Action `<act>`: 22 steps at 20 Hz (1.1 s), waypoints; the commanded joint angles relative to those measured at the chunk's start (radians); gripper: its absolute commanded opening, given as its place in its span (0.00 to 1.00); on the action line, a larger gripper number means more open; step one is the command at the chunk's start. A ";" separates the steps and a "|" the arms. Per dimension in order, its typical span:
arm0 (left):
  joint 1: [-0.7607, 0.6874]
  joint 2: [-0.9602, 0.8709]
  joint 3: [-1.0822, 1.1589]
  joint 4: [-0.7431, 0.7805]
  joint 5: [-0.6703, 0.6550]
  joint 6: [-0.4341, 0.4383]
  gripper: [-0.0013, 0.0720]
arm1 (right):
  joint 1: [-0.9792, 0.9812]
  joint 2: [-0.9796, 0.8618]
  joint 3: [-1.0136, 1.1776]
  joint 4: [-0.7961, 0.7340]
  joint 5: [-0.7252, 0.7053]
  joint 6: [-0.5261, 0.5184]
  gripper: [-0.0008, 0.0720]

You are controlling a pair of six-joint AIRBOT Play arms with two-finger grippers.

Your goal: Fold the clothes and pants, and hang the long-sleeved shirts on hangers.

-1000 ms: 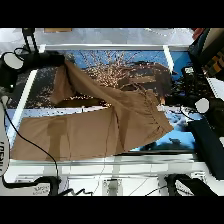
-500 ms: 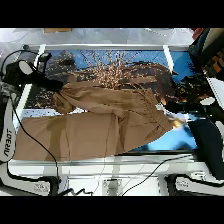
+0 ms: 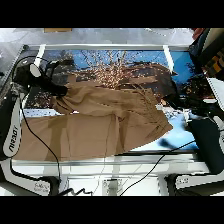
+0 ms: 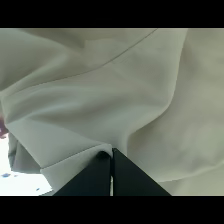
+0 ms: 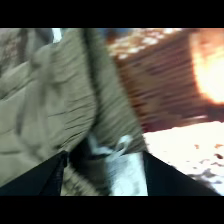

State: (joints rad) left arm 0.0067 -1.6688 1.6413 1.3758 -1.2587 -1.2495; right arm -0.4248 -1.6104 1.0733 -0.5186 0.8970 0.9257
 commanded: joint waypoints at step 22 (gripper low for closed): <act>-0.036 -0.005 0.000 0.001 -0.003 0.000 0.04 | 0.200 -0.293 0.262 -0.111 0.341 -0.058 0.21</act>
State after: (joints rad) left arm -0.0303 -1.6741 1.6413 1.3762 -1.2625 -1.2503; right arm -0.2642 -1.9045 1.3190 -0.6022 1.2945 0.8841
